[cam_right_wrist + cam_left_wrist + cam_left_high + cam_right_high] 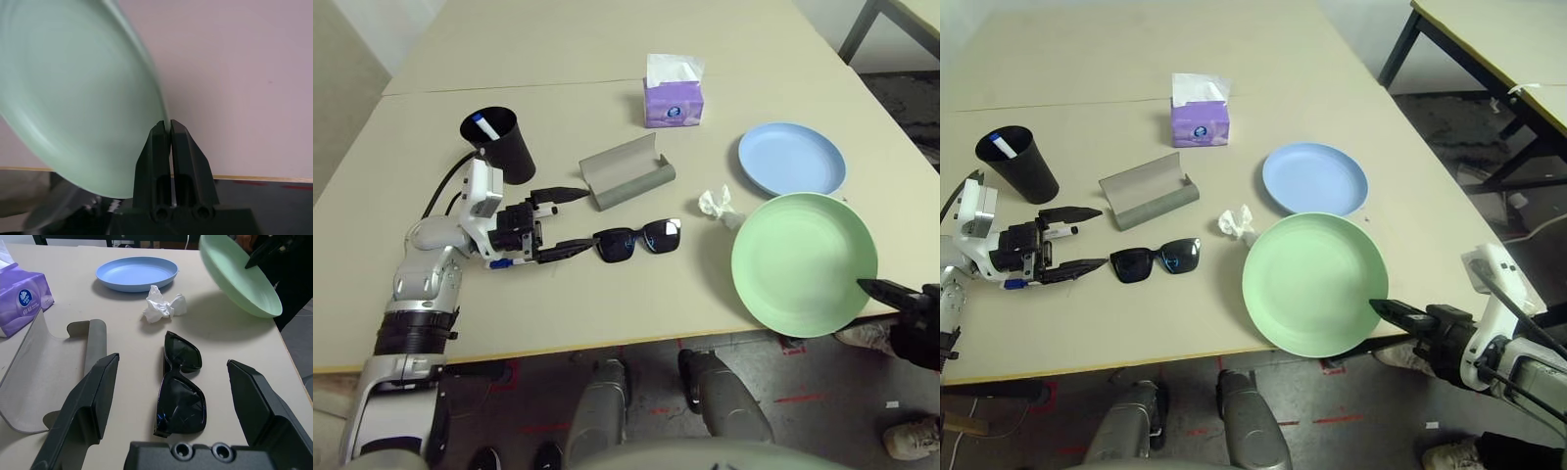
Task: Organize and tidy the items on the table.
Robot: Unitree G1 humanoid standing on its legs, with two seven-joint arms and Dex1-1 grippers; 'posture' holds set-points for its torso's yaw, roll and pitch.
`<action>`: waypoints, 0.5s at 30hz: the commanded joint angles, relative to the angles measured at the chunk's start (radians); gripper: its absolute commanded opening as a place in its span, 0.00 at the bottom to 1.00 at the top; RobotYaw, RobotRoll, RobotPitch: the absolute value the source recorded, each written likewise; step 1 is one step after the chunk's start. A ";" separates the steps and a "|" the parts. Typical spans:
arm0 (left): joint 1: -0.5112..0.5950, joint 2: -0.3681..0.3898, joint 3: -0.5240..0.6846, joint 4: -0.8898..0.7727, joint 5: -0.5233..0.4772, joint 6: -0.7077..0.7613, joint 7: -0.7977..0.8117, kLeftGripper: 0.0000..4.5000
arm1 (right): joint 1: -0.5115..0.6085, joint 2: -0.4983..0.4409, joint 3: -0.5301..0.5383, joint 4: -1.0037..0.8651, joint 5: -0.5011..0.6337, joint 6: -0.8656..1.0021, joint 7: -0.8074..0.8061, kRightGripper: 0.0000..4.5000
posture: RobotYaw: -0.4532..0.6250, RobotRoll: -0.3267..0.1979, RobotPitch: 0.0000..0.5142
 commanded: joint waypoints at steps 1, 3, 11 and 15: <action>-0.005 -0.003 -0.004 0.019 0.013 -0.012 -0.008 1.00 | -0.099 -0.051 -0.045 0.072 0.072 0.069 -0.040 0.01 | 0.20 0.62 0.34; -0.010 -0.006 -0.007 0.025 0.016 -0.016 -0.008 1.00 | -0.214 -0.096 -0.024 0.163 0.085 0.104 -0.058 0.01 | 0.20 0.62 0.34; 0.030 -0.007 -0.004 0.007 0.022 -0.038 -0.005 1.00 | -0.649 -0.239 0.296 0.432 -0.043 0.147 -0.020 0.01 | 0.23 0.62 0.36; 0.055 -0.004 0.006 -0.015 0.019 -0.035 0.012 1.00 | -0.826 -0.276 0.533 0.547 -0.174 0.101 0.073 0.01 | 0.25 0.62 0.37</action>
